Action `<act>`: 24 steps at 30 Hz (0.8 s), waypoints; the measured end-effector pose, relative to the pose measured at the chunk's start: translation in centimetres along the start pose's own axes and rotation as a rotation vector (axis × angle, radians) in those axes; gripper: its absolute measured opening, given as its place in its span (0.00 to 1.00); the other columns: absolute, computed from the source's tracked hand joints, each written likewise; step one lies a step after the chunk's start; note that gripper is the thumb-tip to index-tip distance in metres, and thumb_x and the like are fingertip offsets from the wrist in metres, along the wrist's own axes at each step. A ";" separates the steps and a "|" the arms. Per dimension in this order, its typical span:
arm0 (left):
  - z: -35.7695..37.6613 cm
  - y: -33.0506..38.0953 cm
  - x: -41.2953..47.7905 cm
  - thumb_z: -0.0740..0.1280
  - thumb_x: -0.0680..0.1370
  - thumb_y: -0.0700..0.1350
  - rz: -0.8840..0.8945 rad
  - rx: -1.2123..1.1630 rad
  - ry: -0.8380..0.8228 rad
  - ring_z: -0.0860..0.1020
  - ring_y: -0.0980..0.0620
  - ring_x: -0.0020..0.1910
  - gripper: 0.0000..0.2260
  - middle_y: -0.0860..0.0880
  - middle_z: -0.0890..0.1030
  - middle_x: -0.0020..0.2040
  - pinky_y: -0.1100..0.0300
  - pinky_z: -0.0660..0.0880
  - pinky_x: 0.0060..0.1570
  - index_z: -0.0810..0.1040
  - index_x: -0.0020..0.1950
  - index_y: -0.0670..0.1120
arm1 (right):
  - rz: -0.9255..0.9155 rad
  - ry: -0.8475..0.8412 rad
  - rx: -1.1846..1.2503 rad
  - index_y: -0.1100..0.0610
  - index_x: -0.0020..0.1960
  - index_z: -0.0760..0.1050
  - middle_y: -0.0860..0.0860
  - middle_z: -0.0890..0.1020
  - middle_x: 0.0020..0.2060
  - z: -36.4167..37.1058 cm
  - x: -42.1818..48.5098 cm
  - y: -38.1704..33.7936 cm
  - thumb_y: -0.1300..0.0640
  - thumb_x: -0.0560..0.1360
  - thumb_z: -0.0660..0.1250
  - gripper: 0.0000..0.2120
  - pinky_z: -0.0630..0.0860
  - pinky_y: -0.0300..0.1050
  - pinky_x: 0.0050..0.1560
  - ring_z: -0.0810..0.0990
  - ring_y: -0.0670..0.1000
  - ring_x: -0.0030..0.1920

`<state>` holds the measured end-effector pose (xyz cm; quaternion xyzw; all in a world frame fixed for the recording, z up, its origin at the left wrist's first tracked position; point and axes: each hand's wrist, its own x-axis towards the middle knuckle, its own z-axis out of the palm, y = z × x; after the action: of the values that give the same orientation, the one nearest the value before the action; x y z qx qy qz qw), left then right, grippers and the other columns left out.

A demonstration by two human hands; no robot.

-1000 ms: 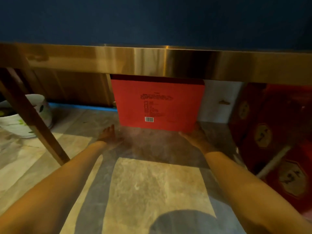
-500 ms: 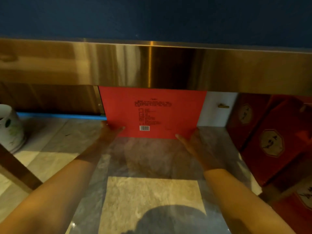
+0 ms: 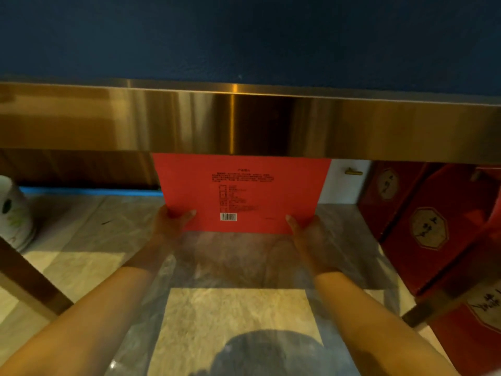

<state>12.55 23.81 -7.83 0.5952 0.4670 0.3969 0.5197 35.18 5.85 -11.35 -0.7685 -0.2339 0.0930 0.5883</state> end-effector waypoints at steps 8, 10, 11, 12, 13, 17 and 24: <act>-2.5 -0.5 -4.8 0.75 0.66 0.45 -0.064 0.085 0.050 0.80 0.42 0.54 0.26 0.40 0.80 0.56 0.48 0.76 0.55 0.74 0.61 0.39 | 0.098 -0.003 -0.077 0.64 0.68 0.67 0.63 0.75 0.64 -2.6 -4.7 -2.6 0.47 0.67 0.73 0.36 0.67 0.52 0.64 0.73 0.63 0.64; -2.7 -0.5 -6.4 0.75 0.66 0.42 -0.068 0.066 0.063 0.79 0.41 0.56 0.25 0.38 0.80 0.58 0.50 0.74 0.55 0.74 0.61 0.39 | 0.148 -0.009 -0.105 0.64 0.68 0.66 0.64 0.75 0.64 -3.4 -5.5 -2.7 0.49 0.68 0.73 0.34 0.68 0.52 0.63 0.74 0.63 0.64; -2.9 -0.6 -7.2 0.75 0.67 0.41 -0.068 0.045 0.068 0.78 0.40 0.57 0.25 0.38 0.79 0.59 0.50 0.74 0.56 0.74 0.61 0.39 | 0.158 -0.019 -0.108 0.63 0.68 0.66 0.63 0.75 0.65 -3.8 -6.0 -2.6 0.49 0.68 0.73 0.34 0.69 0.52 0.63 0.74 0.63 0.64; -3.1 -0.8 -8.1 0.74 0.67 0.42 -0.071 0.025 0.064 0.78 0.41 0.58 0.26 0.38 0.78 0.60 0.50 0.73 0.58 0.73 0.63 0.39 | 0.171 -0.029 -0.100 0.63 0.68 0.67 0.63 0.75 0.65 -4.3 -6.6 -2.7 0.49 0.68 0.73 0.35 0.69 0.52 0.63 0.74 0.62 0.64; -3.3 -1.0 -9.1 0.74 0.67 0.43 -0.081 0.023 0.061 0.77 0.42 0.59 0.27 0.39 0.78 0.61 0.48 0.73 0.60 0.72 0.64 0.40 | 0.188 -0.035 -0.082 0.62 0.68 0.67 0.62 0.75 0.64 -4.8 -7.2 -2.6 0.48 0.68 0.73 0.34 0.70 0.52 0.63 0.75 0.62 0.63; -5.0 -1.6 -13.7 0.75 0.66 0.48 -0.092 0.041 0.087 0.79 0.46 0.55 0.27 0.43 0.80 0.58 0.47 0.75 0.58 0.74 0.62 0.41 | 0.199 -0.034 -0.095 0.66 0.63 0.70 0.63 0.78 0.60 -7.5 -11.3 -2.6 0.49 0.70 0.70 0.29 0.72 0.50 0.57 0.77 0.62 0.60; -7.1 -2.3 -22.6 0.76 0.65 0.49 -0.050 -0.071 0.095 0.80 0.47 0.55 0.24 0.47 0.82 0.57 0.44 0.77 0.54 0.75 0.60 0.48 | 0.111 -0.084 -0.040 0.60 0.63 0.71 0.58 0.81 0.57 -11.3 -17.6 -1.7 0.48 0.71 0.70 0.25 0.75 0.49 0.55 0.80 0.59 0.57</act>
<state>-0.19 3.78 -8.76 0.5451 0.4913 0.4279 0.5276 24.13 -11.73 -8.75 -0.7872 -0.2171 0.1529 0.5565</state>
